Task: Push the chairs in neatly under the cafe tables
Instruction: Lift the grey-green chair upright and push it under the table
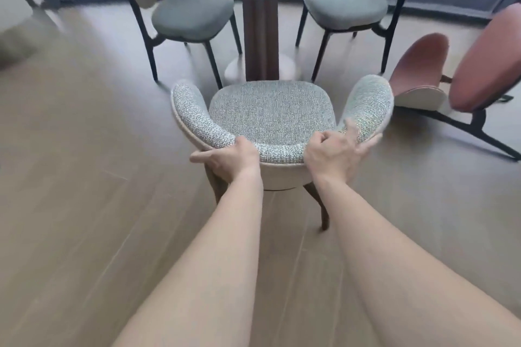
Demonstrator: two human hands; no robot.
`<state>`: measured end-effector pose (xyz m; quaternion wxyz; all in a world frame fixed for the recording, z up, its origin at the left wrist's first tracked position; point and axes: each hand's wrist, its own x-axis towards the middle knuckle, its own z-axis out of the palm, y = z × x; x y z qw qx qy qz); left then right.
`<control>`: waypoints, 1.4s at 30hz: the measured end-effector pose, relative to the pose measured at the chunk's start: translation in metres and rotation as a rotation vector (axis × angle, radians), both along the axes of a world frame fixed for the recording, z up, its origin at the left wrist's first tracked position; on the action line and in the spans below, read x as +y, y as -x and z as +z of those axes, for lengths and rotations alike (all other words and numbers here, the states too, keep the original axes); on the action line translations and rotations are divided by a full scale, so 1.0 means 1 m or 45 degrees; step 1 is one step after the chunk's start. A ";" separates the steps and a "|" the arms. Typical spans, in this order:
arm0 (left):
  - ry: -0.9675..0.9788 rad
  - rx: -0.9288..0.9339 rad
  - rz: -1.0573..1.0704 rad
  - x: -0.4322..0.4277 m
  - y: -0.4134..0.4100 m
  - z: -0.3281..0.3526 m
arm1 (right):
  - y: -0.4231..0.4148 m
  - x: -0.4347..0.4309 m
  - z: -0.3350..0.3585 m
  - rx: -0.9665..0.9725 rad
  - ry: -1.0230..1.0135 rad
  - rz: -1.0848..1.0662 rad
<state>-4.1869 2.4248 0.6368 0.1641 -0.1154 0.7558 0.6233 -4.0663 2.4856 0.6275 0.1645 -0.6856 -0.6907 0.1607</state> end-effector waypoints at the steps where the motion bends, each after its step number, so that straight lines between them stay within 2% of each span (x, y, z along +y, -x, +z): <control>1: 0.021 0.008 -0.005 0.005 0.003 -0.001 | 0.003 0.006 -0.001 -0.013 0.019 0.014; 7: 0.001 0.015 0.030 0.026 0.012 0.003 | 0.012 0.025 -0.001 -0.109 -0.116 0.136; 9: 0.002 0.023 0.024 0.027 0.012 0.003 | 0.009 0.025 -0.001 -0.126 -0.084 0.158; 11: 0.034 0.170 -0.032 0.025 0.011 0.003 | 0.000 0.022 0.001 -0.144 -0.067 0.259; 12: 0.079 0.344 -0.085 0.022 0.010 0.003 | -0.007 0.022 0.004 -0.154 -0.077 0.350; 15: 0.373 1.025 -0.505 0.006 0.003 -0.011 | -0.034 0.029 0.014 -0.264 -0.047 0.727; 17: 0.545 1.230 -0.891 -0.013 -0.002 -0.018 | -0.048 0.041 0.023 -0.451 -0.034 0.987; 19: 0.654 1.359 -1.154 -0.033 0.002 -0.020 | -0.050 0.048 0.030 -0.620 -0.057 1.135; 21: 0.779 1.475 -1.367 -0.039 0.018 -0.014 | -0.040 0.051 0.033 -0.657 -0.073 1.196; 25: 1.229 1.498 -1.881 -0.011 0.054 0.016 | -0.017 0.057 0.034 -0.763 -0.139 1.320; 27: 1.313 1.525 -2.063 0.002 0.064 0.025 | -0.014 0.061 0.032 -0.781 -0.150 1.357; 30: 1.254 1.648 -2.089 0.010 0.069 0.024 | -0.016 0.069 0.026 -0.778 -0.229 1.390; 33: 1.262 1.601 -2.091 0.019 0.075 0.022 | -0.010 0.080 0.027 -0.784 -0.224 1.400; 42: 1.277 1.671 -2.057 0.101 0.107 0.014 | 0.021 0.160 0.033 -0.794 -0.210 1.350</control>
